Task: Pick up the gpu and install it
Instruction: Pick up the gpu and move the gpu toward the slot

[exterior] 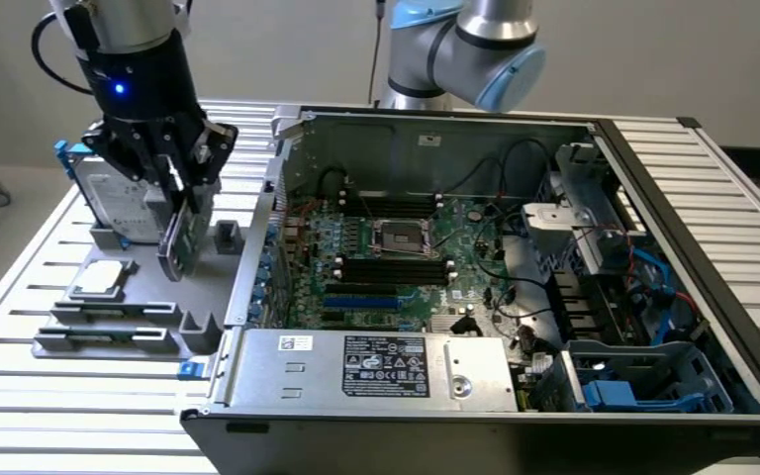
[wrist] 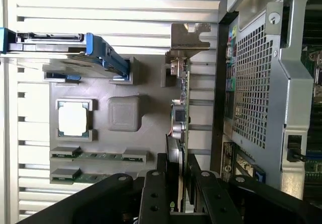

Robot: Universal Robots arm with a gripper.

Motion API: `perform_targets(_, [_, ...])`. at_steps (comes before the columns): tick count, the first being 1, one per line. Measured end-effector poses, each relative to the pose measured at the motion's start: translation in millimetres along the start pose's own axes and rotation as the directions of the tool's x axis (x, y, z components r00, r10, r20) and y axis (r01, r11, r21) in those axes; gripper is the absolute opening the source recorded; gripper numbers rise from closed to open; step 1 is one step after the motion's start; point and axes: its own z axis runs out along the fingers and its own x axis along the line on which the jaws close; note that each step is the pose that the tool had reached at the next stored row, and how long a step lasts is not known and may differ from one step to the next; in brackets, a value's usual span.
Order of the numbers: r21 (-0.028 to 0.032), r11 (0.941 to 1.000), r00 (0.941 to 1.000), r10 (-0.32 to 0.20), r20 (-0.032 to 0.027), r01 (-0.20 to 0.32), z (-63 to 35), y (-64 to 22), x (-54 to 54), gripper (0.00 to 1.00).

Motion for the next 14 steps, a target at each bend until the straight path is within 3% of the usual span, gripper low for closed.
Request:
perform_targets(8, [-0.0005, 1.0, 1.0, 0.0, -0.0007, 0.0, -36.7, 0.7, -4.5, 0.26])
perform_targets(14, [-0.0073, 1.0, 1.0, -0.001, -0.0038, 0.001, -61.7, 0.8, -24.7, 0.26])
